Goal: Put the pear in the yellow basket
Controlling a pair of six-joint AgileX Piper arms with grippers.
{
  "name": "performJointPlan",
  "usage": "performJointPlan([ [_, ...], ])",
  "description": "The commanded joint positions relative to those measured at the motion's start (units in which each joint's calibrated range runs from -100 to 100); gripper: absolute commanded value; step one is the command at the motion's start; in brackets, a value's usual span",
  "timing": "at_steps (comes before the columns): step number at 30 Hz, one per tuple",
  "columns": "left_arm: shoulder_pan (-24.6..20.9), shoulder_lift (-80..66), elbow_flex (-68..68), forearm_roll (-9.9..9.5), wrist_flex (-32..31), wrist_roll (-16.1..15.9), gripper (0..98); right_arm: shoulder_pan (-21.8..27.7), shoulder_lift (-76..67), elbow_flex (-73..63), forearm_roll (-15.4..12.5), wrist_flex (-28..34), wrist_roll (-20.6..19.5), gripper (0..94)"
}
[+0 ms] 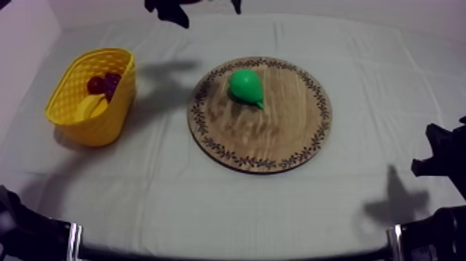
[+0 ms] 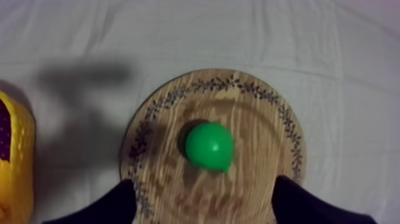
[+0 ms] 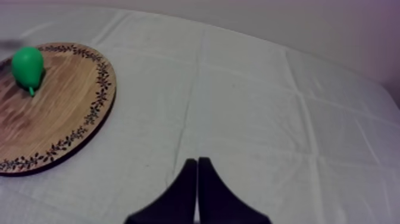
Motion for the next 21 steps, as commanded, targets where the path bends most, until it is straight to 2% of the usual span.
performJointPlan([
  [1,0.47,1.42,0.59,0.0,-0.14,0.24,83.0,0.02,-0.05,0.05,0.02,-0.01,0.01,0.3],
  [21,1.07,18.07,-4.13,1.98,-2.0,3.71,78.5,0.02,-0.05,0.05,0.02,-0.01,0.01,0.3],
])
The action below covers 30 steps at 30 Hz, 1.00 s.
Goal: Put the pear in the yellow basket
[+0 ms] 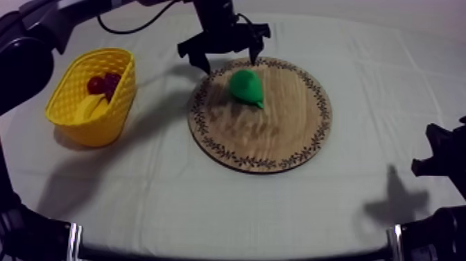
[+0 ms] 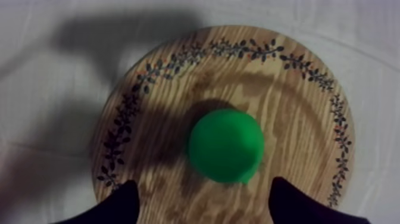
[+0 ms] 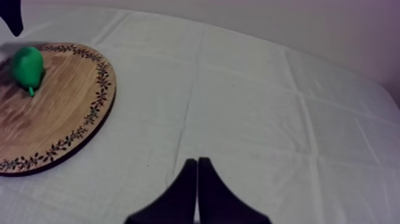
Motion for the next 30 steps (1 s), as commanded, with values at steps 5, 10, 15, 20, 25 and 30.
performJointPlan([
  [5,0.1,4.17,-2.15,0.51,0.06,0.28,78.3,0.02,-0.05,0.05,0.02,-0.01,0.01,0.3],
  [10,0.63,6.96,-3.79,0.81,0.06,0.48,78.1,0.02,-0.05,0.05,0.02,-0.01,0.01,0.3],
  [15,1.19,9.52,-5.88,1.07,0.27,0.8,78.0,0.02,-0.05,0.05,0.02,-0.01,0.01,0.3],
  [20,1.52,12.63,-9.22,1.16,1.22,1.15,78.0,0.02,-0.05,0.05,0.02,-0.01,0.01,0.3],
  [25,1.44,15.35,-13.92,1.53,3.55,1.31,78.0,0.02,-0.05,0.05,0.02,-0.01,0.01,0.3],
  [30,1.29,16.9,-16.41,1.59,5.08,1.13,77.6,0.02,-0.05,0.05,0.02,-0.01,0.01,0.3],
])
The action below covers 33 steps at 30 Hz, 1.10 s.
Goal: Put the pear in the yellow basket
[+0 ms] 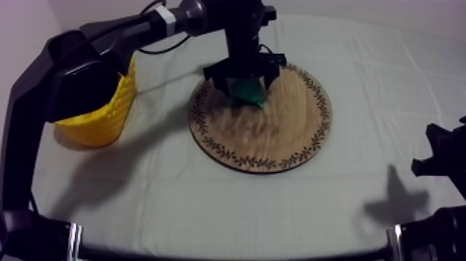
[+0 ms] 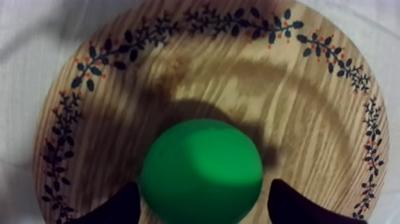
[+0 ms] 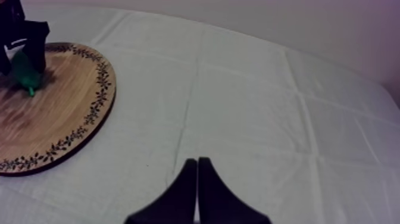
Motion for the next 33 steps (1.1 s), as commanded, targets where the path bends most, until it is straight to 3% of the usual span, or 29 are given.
performJointPlan([
  [1,-0.06,0.3,-0.54,0.14,0.19,-0.17,77.3,0.02,-0.05,0.05,0.02,-0.01,0.01,0.3],
  [26,-1.13,5.28,-7.33,2.7,3.76,-2.73,69.4,0.02,-0.05,0.05,0.02,-0.01,0.01,0.3],
  [33,-1.5,5.96,-8.81,2.89,3.73,-3.1,59.6,0.02,-0.05,0.05,0.02,-0.01,0.01,0.3],
])
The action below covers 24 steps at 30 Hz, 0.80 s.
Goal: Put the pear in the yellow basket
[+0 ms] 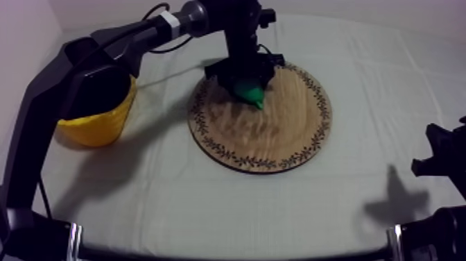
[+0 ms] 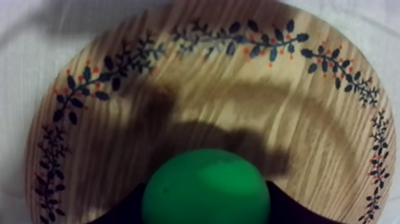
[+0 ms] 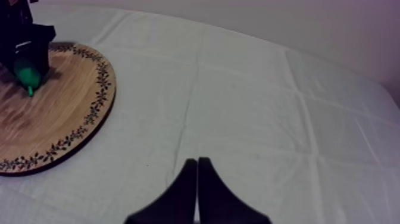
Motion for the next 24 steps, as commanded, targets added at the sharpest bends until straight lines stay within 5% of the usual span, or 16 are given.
performJointPlan([
  [1,-0.01,0.06,-0.06,-0.08,-0.08,-0.17,58.0,0.02,-0.05,0.05,0.02,0.0,0.01,0.3],
  [11,-0.18,-4.25,4.17,-1.27,-1.65,-1.6,44.9,0.02,-0.05,0.05,0.02,0.0,0.01,0.3],
  [24,-3.4,-30.31,24.03,-2.77,-1.36,-7.91,42.5,0.02,-0.05,0.05,0.02,0.0,0.03,0.3],
])
